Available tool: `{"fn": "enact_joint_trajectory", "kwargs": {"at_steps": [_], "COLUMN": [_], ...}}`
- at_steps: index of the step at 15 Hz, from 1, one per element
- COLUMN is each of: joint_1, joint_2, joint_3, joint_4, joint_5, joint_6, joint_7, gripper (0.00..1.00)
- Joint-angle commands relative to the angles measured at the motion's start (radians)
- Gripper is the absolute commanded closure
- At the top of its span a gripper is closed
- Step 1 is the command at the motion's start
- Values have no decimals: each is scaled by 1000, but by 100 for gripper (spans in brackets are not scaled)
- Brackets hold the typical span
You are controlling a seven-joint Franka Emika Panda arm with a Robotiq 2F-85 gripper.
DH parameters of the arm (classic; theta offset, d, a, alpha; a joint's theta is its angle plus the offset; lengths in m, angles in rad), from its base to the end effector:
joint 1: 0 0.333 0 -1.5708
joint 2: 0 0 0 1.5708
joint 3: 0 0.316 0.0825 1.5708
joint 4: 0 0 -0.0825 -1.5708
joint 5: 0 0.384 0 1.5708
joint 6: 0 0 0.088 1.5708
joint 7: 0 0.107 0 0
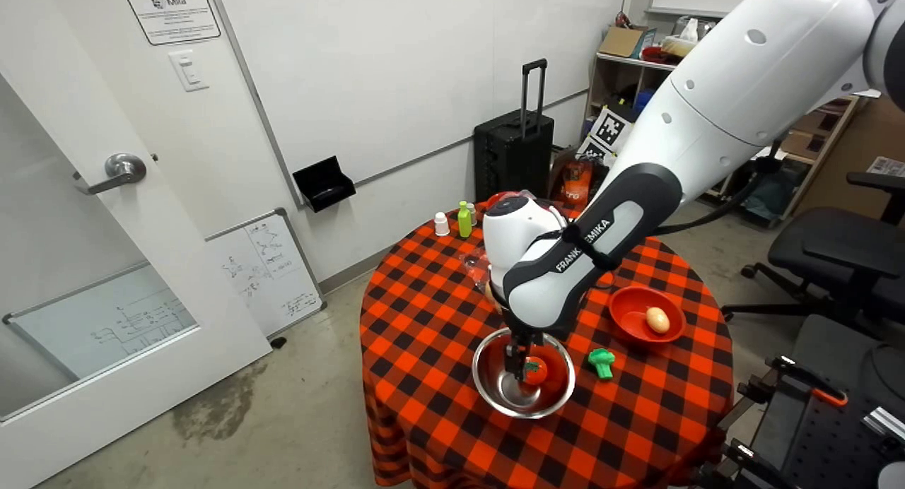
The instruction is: Take the tomato out of the silver basin and place it on the table
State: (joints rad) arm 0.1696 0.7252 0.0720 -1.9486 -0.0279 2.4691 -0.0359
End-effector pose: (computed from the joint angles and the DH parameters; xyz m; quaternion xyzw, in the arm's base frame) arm 0.5657 0.1407 0.0876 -0.9844 -0.1427 0.1023 0.0067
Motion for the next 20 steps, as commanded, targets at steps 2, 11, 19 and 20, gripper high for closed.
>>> {"fn": "enact_joint_trajectory", "kwargs": {"at_steps": [2, 11, 19, 20], "joint_1": [67, 94, 102, 103], "joint_2": [54, 101, 158, 164], "joint_3": [-52, -60, -71, -73], "joint_4": [74, 131, 194, 202], "joint_5": [-88, -128, -141, -145], "joint_6": [-46, -113, -170, -179], "joint_7": [91, 129, 131, 131], "gripper": [0, 0, 0, 0]}}
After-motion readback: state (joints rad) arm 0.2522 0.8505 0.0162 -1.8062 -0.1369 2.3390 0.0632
